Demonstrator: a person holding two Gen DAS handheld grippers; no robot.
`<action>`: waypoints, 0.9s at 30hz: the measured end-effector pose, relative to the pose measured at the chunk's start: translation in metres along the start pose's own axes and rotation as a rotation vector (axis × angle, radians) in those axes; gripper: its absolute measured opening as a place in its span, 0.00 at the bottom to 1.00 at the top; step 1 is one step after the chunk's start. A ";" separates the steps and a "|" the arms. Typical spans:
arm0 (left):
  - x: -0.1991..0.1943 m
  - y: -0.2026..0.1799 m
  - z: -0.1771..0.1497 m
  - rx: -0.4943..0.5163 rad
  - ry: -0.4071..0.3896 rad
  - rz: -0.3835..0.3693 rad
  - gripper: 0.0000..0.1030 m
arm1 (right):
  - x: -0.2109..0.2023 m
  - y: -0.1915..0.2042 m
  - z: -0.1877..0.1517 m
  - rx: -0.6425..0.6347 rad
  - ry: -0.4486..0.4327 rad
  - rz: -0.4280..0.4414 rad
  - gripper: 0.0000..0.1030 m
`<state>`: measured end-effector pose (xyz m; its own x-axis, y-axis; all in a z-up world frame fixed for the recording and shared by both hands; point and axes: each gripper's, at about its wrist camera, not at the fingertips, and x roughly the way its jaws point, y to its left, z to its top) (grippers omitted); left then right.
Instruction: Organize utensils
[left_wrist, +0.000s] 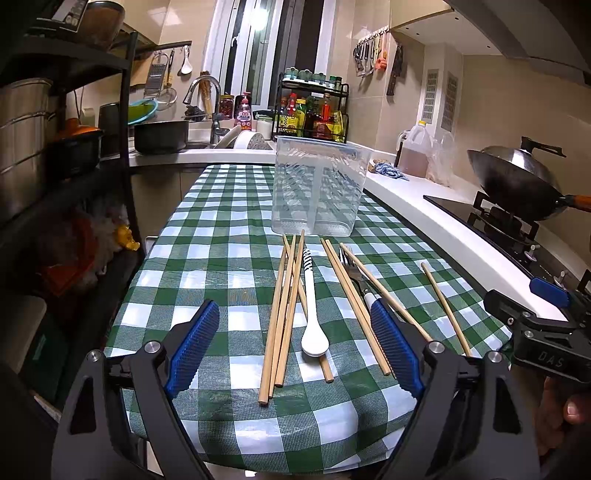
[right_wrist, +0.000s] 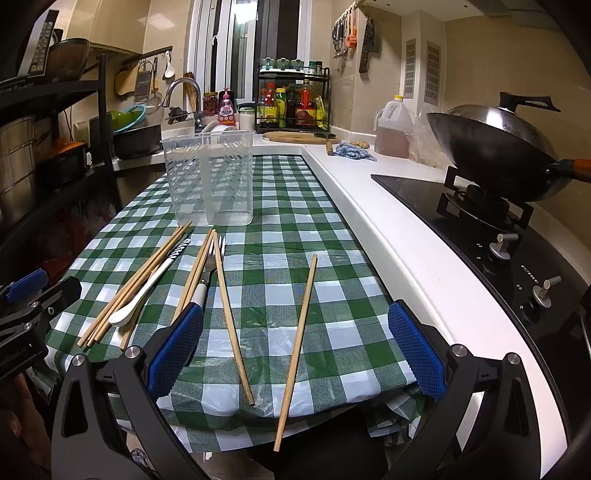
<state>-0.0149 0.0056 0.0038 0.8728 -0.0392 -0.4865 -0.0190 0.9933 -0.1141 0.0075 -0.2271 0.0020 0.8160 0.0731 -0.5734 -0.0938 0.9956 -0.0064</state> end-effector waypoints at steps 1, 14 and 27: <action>0.000 0.000 0.000 0.000 0.000 0.000 0.78 | 0.000 0.000 0.000 0.000 0.001 0.000 0.95; 0.009 0.015 -0.004 -0.039 0.066 0.035 0.63 | 0.028 -0.019 -0.014 0.095 0.171 -0.016 0.61; 0.029 0.038 -0.022 -0.114 0.213 0.038 0.33 | 0.056 -0.011 -0.037 0.082 0.331 0.033 0.28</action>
<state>-0.0007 0.0401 -0.0341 0.7484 -0.0362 -0.6623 -0.1150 0.9763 -0.1834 0.0327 -0.2356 -0.0601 0.5827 0.0955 -0.8070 -0.0599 0.9954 0.0745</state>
